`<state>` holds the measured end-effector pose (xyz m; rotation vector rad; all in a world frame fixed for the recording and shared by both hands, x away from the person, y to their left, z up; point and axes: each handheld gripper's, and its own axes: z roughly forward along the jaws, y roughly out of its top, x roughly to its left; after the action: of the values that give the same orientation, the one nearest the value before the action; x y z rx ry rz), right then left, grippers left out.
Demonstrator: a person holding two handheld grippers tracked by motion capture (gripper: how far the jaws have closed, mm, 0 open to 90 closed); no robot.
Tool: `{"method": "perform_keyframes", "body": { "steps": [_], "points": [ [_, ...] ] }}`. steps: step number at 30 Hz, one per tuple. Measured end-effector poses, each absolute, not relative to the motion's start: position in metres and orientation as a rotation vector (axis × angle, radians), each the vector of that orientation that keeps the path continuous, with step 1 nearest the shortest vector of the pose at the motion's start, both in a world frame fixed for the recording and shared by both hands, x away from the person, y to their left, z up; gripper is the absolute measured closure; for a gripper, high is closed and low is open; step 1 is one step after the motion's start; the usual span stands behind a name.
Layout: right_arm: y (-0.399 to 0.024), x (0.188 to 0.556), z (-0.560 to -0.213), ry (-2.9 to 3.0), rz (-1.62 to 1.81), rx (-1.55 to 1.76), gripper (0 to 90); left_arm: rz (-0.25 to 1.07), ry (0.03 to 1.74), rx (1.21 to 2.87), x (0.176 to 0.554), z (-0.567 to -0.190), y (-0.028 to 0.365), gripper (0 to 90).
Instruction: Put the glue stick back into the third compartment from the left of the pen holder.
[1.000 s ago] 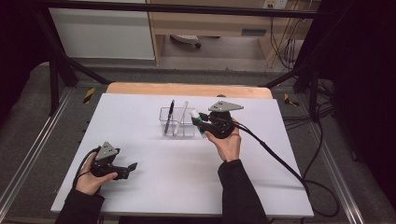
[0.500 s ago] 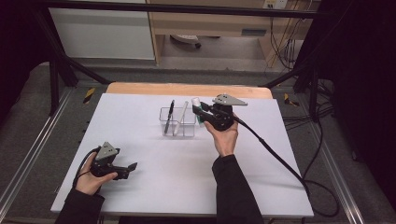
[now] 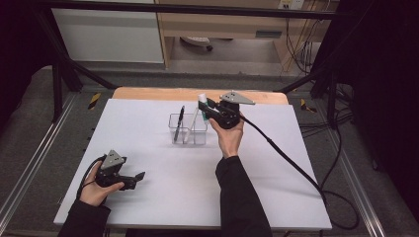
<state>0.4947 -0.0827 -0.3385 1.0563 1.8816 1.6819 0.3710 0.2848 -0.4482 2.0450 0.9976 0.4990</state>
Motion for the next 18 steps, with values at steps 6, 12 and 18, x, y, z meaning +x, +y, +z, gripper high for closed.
{"method": "perform_keyframes", "body": {
  "steps": [6,12,18],
  "points": [
    [-0.076,0.505,-0.347,1.878,1.678,1.060,66.1,0.499,0.995,2.046,0.371,-0.448,0.285,6.3],
    [-0.071,0.513,-0.360,1.881,1.688,1.070,66.1,0.497,0.995,2.044,0.371,-0.448,0.285,6.3],
    [-0.066,0.517,-0.371,1.894,1.689,1.067,66.1,0.497,0.998,2.041,0.371,-0.448,0.286,6.3]
  ]
}}
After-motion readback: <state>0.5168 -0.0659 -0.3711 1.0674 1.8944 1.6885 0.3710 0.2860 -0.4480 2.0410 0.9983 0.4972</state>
